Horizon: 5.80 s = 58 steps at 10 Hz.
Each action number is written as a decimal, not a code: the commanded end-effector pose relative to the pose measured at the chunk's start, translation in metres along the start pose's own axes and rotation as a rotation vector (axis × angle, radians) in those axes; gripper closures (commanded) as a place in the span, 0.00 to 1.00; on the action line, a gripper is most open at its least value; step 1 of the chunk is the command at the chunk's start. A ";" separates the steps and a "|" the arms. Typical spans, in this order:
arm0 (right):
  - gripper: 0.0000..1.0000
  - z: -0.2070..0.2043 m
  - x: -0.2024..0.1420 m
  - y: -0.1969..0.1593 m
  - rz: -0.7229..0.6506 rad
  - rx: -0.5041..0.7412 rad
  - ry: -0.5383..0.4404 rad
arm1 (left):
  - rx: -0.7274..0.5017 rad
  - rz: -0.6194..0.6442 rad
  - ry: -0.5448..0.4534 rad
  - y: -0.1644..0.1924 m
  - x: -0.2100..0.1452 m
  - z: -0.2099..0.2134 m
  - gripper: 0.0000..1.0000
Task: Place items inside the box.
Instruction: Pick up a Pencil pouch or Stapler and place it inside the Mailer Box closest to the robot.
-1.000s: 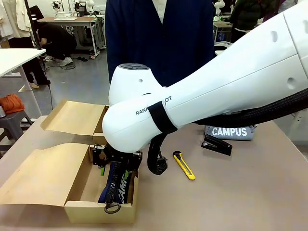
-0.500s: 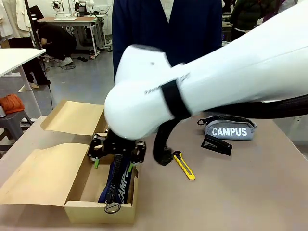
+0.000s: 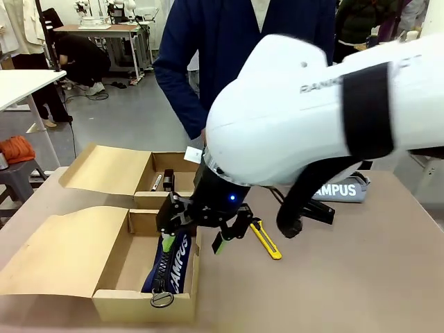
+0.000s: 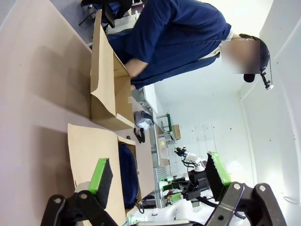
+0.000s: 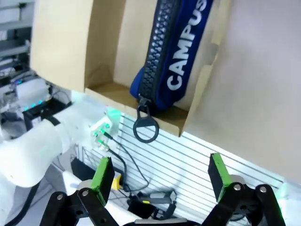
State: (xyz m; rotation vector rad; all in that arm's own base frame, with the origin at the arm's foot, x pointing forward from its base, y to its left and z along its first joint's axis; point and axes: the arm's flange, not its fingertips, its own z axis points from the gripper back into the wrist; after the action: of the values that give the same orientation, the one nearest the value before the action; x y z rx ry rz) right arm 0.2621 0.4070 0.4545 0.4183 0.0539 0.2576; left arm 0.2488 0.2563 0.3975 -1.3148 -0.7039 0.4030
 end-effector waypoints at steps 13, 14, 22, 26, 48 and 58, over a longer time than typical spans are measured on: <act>0.00 0.051 -0.021 -0.016 0.121 0.314 0.044 | -0.025 -0.020 -0.015 -0.002 0.000 -0.001 0.00; 0.00 0.052 -0.022 -0.016 0.128 0.315 0.037 | -0.025 -0.020 -0.015 -0.002 0.000 -0.001 0.00; 0.00 0.202 -0.141 -0.361 -0.022 1.431 -0.388 | -0.025 -0.020 -0.015 -0.002 0.000 -0.001 0.00; 0.00 0.131 -0.199 -0.428 -0.143 1.306 -0.459 | -0.025 -0.020 -0.015 -0.002 0.000 -0.001 0.00; 0.00 0.183 -0.155 -0.436 0.130 0.897 -0.277 | -0.025 -0.020 -0.015 -0.002 0.000 -0.001 0.00; 0.00 0.179 -0.092 -0.443 0.101 0.717 -0.322 | 0.106 0.011 -0.114 0.016 0.016 -0.009 0.00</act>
State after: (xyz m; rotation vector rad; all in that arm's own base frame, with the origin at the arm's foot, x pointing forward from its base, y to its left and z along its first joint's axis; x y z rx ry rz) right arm 0.2745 -0.0872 0.4303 1.1863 -0.1672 0.2169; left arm 0.2903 0.2535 0.3701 -1.1734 -0.7039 0.5847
